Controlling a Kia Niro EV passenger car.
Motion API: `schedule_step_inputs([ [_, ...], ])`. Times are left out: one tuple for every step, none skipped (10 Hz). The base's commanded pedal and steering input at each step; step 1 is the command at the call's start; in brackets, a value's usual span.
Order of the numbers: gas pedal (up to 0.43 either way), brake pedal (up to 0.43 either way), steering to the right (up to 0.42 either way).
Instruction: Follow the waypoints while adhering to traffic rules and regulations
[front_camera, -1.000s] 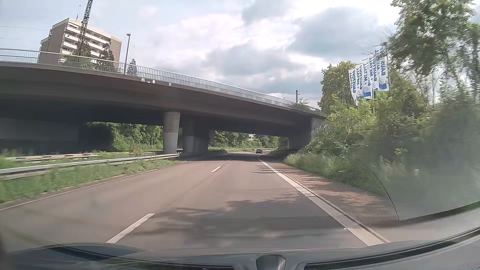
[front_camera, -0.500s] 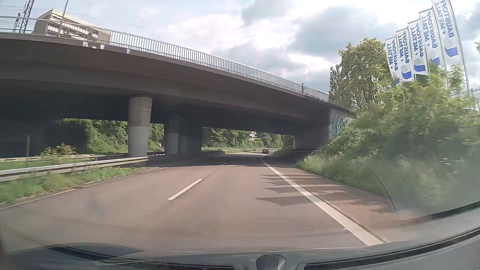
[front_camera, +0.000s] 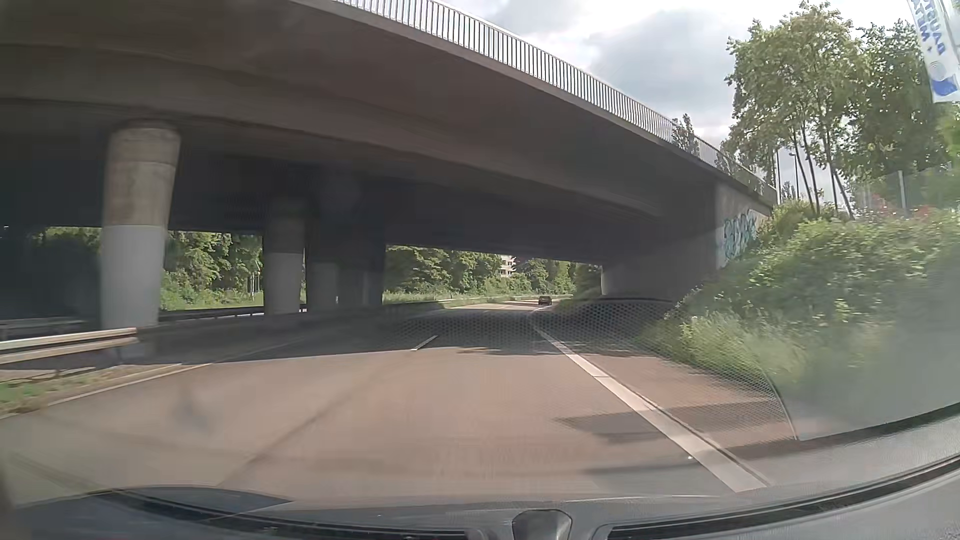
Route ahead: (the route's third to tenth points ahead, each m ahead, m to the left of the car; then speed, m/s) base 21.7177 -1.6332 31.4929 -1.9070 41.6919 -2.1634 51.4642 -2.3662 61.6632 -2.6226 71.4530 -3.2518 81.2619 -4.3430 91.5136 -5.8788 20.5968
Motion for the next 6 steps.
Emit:
schedule_step_inputs([
  [0.087, 0.000, 0.000],
  [0.087, 0.000, 0.001],
  [0.087, 0.000, 0.001],
  [0.087, 0.000, 0.001],
  [0.087, 0.000, 0.003],
  [0.087, 0.000, 0.003],
])
